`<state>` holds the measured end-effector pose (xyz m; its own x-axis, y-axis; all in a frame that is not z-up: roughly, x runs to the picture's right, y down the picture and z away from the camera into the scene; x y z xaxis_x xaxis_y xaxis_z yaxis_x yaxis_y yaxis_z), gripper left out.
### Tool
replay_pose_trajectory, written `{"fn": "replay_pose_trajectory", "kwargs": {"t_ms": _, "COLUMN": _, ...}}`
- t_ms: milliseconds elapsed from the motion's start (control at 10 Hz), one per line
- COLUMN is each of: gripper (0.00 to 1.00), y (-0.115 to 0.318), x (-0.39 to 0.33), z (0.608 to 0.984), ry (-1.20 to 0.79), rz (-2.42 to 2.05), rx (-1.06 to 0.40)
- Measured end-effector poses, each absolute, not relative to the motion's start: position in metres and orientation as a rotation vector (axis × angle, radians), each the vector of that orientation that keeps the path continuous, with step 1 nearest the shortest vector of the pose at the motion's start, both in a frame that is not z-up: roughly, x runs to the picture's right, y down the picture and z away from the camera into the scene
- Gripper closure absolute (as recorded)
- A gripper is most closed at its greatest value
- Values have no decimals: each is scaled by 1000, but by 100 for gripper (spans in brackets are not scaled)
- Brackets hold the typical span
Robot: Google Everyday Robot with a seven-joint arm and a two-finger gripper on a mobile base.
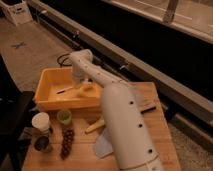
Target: Wipe tray with brush
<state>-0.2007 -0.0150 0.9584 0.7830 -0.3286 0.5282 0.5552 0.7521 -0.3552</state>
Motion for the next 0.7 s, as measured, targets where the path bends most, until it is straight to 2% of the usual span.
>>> {"fn": "replay_pose_trajectory", "kwargs": {"t_ms": 400, "gripper": 100, "y": -3, "x": -222, "z": 958, "ry": -510, "rz": -524, "rx": -518}}
{"fn": "replay_pose_trajectory", "kwargs": {"t_ms": 700, "gripper": 100, "y": 14, "x": -225, "z": 943, "ry": -528, "rz": -544, "rx": -533}}
